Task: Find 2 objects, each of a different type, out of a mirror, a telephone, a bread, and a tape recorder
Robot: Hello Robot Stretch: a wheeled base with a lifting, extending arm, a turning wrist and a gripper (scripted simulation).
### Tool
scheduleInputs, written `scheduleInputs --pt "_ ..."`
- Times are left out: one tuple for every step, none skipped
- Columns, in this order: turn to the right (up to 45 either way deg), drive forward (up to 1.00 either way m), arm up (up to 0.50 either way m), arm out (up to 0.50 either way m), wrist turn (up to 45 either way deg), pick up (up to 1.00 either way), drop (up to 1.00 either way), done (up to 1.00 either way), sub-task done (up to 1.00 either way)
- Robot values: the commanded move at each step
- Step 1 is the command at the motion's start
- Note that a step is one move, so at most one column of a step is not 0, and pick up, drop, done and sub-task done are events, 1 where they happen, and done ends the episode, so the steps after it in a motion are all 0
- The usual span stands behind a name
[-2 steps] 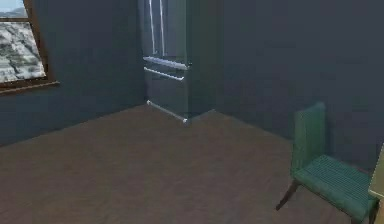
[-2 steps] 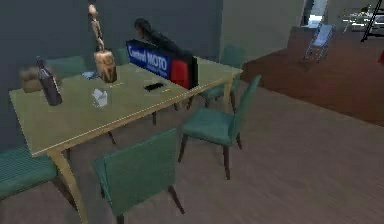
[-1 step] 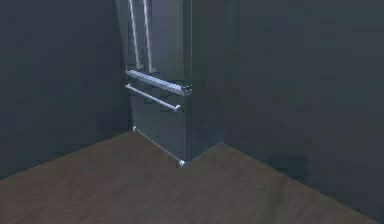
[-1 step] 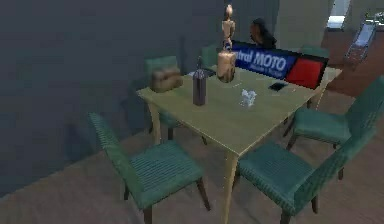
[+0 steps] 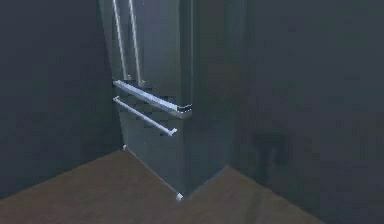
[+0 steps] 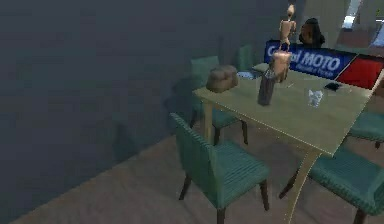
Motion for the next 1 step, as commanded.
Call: scheduleInputs --pt "45.0 0.0 0.0 0.0 0.0 0.0 0.0 0.0 0.0"
